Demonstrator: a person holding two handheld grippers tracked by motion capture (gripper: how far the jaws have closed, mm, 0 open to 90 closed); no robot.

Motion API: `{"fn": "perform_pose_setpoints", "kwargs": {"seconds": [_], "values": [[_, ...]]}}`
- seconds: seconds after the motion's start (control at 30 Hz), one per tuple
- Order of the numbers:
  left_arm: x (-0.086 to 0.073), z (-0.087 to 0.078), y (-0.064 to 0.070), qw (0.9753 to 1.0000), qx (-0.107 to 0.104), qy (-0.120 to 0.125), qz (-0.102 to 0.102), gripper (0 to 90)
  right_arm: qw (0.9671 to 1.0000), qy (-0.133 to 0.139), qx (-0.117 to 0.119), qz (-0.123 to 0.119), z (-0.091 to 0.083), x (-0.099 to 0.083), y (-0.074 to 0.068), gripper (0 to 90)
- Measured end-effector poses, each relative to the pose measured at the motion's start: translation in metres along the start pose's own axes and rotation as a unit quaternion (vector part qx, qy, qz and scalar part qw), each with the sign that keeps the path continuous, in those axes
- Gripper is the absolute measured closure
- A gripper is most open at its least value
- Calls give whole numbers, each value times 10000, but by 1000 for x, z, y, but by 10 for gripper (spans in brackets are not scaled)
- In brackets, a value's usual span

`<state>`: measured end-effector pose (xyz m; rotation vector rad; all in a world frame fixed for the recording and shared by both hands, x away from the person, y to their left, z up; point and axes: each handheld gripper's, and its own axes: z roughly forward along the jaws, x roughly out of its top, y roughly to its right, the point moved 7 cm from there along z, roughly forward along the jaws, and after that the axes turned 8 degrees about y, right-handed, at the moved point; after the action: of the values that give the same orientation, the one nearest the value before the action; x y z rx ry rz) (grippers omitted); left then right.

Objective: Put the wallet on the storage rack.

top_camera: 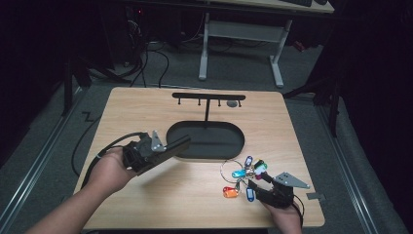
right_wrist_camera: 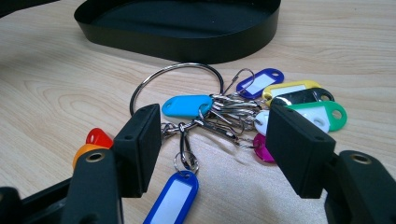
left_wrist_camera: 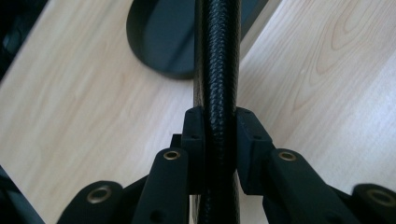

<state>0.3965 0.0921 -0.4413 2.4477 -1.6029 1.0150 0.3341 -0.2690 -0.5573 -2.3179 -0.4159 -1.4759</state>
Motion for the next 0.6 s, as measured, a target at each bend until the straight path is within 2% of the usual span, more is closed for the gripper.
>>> {"fn": "perform_pose_setpoints", "kwargs": {"seconds": [0.2, 0.33, 0.6], "values": [[30, 14, 4, 9992, -51, 235, 316, 761, 10000, 4, -25, 20, -4, -1, 1, 364], [47, 24, 4, 9981, 21, 332, 509, 760, 10000, 27, -66, 26, -9, -3, 3, 364], [68, 49, 3, 9953, 85, 417, 875, 758, 9998, 71, -159, 97, -22, -6, 8, 365]]}}
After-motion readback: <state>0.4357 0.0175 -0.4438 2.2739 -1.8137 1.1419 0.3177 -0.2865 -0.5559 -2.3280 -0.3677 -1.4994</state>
